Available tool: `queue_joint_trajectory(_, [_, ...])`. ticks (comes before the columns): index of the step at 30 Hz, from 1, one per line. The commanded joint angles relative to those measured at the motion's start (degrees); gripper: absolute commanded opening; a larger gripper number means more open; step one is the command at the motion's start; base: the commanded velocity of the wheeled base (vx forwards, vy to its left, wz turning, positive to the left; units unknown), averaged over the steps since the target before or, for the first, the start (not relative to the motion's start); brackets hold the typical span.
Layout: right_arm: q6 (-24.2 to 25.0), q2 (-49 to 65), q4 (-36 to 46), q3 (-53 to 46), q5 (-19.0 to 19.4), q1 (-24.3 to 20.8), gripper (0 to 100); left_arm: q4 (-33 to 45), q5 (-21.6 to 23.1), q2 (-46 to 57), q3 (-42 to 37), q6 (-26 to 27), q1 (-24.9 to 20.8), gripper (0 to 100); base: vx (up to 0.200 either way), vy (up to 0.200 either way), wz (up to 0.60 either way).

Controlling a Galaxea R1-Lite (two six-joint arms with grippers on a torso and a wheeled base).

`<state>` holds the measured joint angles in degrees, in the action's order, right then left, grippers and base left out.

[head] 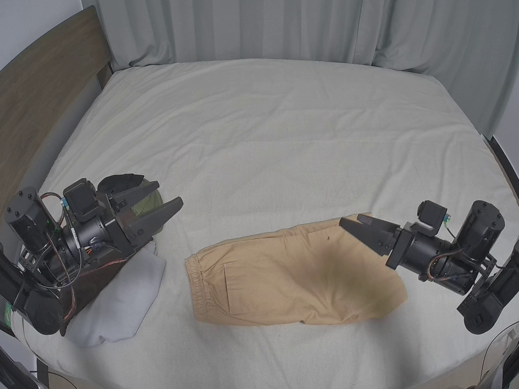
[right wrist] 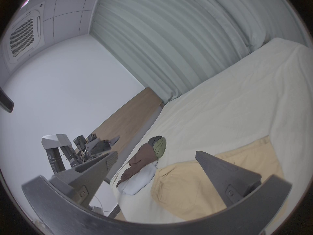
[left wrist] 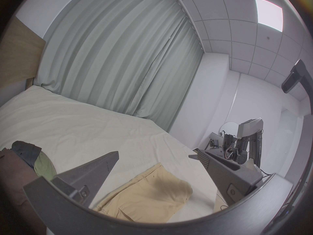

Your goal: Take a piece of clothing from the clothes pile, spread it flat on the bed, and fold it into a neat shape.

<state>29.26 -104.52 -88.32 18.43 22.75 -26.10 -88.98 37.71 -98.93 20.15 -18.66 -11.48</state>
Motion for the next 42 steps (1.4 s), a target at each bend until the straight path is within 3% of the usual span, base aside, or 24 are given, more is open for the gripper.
queue_joint_trajectory(1, [-0.2, 1.3, 0.0, 1.3, 1.0, 4.0, 100, 0.0, 0.1, -0.8, -1.0, 0.2, 0.0, 100, 0.000, 0.000, 0.00])
queue_joint_trajectory(17, [-0.1, 1.2, 0.0, 1.9, 1.8, 5.8, 100, 0.0, 0.2, -2.8, -2.5, 0.7, -0.6, 100, 0.000, 0.000, 0.00])
queue_joint_trajectory(30, [0.0, -0.1, 0.0, 1.3, 1.8, 5.6, 100, -0.1, 0.0, -14.8, -3.2, 0.9, -0.2, 100, 0.000, 0.000, 0.00])
queue_joint_trajectory(42, [0.1, -1.9, -0.1, 1.3, 1.7, 6.0, 100, -0.1, -0.7, -28.4, 1.0, 0.7, 0.8, 100, 0.000, 0.000, 0.00])
